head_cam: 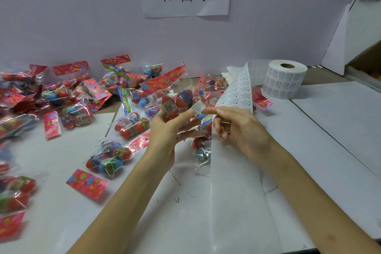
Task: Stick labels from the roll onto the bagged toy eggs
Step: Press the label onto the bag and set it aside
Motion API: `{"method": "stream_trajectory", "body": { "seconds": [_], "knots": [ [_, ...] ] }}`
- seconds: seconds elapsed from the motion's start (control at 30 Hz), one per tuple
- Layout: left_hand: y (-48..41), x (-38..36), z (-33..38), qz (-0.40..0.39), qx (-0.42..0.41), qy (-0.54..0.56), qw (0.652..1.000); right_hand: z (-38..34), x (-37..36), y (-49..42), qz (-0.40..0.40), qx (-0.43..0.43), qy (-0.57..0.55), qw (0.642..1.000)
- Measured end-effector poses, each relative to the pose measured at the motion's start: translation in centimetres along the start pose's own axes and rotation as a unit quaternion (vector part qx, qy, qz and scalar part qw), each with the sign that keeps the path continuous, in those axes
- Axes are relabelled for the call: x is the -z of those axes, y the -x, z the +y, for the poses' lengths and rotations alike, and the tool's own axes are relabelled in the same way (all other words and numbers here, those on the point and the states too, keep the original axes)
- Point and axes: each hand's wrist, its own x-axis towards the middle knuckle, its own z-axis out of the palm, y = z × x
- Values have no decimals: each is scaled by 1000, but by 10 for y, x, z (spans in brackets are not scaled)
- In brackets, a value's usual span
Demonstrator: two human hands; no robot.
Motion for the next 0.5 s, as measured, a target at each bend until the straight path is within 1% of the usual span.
{"method": "stream_trajectory", "body": {
  "seconds": [0.37, 0.43, 0.5],
  "knots": [
    [1, -3, 0, 51, -23, 33, 998, 4, 2, -3, -56, -7, -3, 998],
    [1, -3, -1, 54, -26, 31, 998, 4, 2, -3, -55, -9, 1, 998],
    [0, -2, -1, 51, -32, 32, 998, 5, 1, -4, -33, -16, 9, 999]
  ]
}}
